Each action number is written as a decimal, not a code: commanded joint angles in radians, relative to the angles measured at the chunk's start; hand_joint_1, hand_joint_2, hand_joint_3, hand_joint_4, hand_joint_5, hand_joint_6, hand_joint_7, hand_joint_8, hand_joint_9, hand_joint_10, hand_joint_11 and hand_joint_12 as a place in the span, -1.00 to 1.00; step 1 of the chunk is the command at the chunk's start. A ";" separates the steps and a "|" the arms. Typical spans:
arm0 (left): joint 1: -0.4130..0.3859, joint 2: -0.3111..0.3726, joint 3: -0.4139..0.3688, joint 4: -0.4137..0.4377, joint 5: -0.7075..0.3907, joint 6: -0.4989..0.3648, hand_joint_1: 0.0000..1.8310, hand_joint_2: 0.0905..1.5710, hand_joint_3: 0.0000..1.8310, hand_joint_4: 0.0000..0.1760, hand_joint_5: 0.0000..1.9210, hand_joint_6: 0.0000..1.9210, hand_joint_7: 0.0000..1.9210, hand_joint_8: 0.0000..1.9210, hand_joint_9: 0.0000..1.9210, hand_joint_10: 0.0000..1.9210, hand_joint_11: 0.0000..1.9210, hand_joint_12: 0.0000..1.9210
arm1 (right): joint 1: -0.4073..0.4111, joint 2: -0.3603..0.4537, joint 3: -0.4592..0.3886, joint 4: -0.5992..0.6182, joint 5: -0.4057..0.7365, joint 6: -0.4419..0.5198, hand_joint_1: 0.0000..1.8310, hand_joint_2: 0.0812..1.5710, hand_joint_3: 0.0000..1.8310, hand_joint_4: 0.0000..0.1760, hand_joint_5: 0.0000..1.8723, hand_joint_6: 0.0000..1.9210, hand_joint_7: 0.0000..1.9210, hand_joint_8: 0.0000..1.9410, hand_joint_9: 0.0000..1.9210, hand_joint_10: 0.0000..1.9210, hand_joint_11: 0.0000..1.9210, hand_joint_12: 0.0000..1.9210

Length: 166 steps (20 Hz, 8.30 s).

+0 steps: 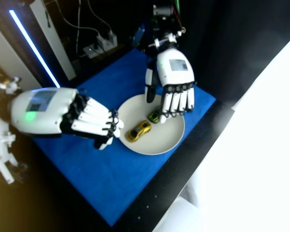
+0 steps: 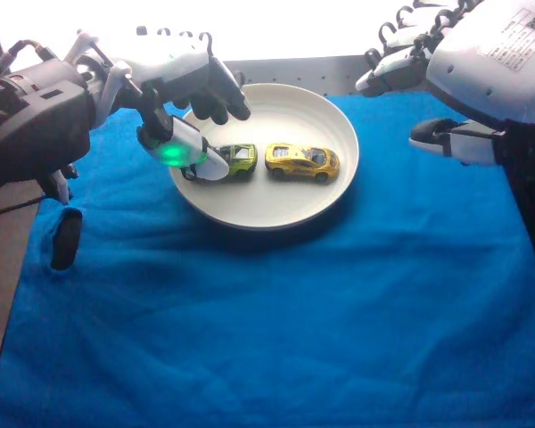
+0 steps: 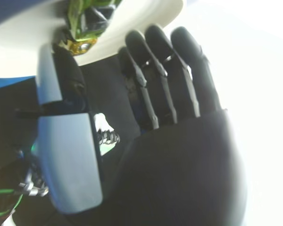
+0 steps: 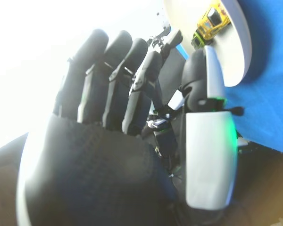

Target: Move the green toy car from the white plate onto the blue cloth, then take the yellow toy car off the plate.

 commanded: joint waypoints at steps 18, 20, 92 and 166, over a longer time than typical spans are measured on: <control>0.017 -0.044 0.045 -0.032 -0.083 -0.001 0.18 0.18 -1.00 -1.00 -0.19 -1.00 -0.07 -0.83 -0.27 -0.21 -0.55 0.54 | 0.016 -0.008 0.005 0.005 0.125 -0.007 0.36 0.29 -1.00 -1.00 -0.10 -0.99 -0.36 -0.12 -0.48 0.31 -0.64 0.83; 0.019 -0.050 0.054 -0.037 -0.075 -0.001 0.17 0.19 -1.00 -1.00 -0.17 -0.99 -0.05 -0.84 -0.25 -0.23 -0.54 0.52 | 0.016 -0.008 0.004 0.005 0.126 -0.007 0.37 0.28 -1.00 -1.00 -0.10 -0.99 -0.33 -0.19 -0.44 0.27 -0.59 0.81; 0.567 0.378 -0.568 -0.245 -0.946 -0.038 -0.23 0.40 -1.00 -0.06 -0.23 -0.97 -0.37 -0.98 -0.38 -0.93 -0.92 0.49 | 0.088 -0.210 0.162 0.145 0.032 -0.006 0.07 0.26 -1.00 -1.00 -0.21 -1.00 -0.14 -0.57 -0.29 0.21 -0.45 0.83; 0.579 0.362 -0.567 -0.276 -0.975 -0.040 -0.02 0.55 -1.00 1.00 -0.25 0.41 -0.27 -0.99 -0.63 -0.18 -0.92 0.68 | 0.123 -0.275 0.196 0.138 -0.023 -0.006 0.34 0.53 -1.00 -1.00 -0.15 0.04 -0.15 0.62 -0.07 0.89 -0.04 1.00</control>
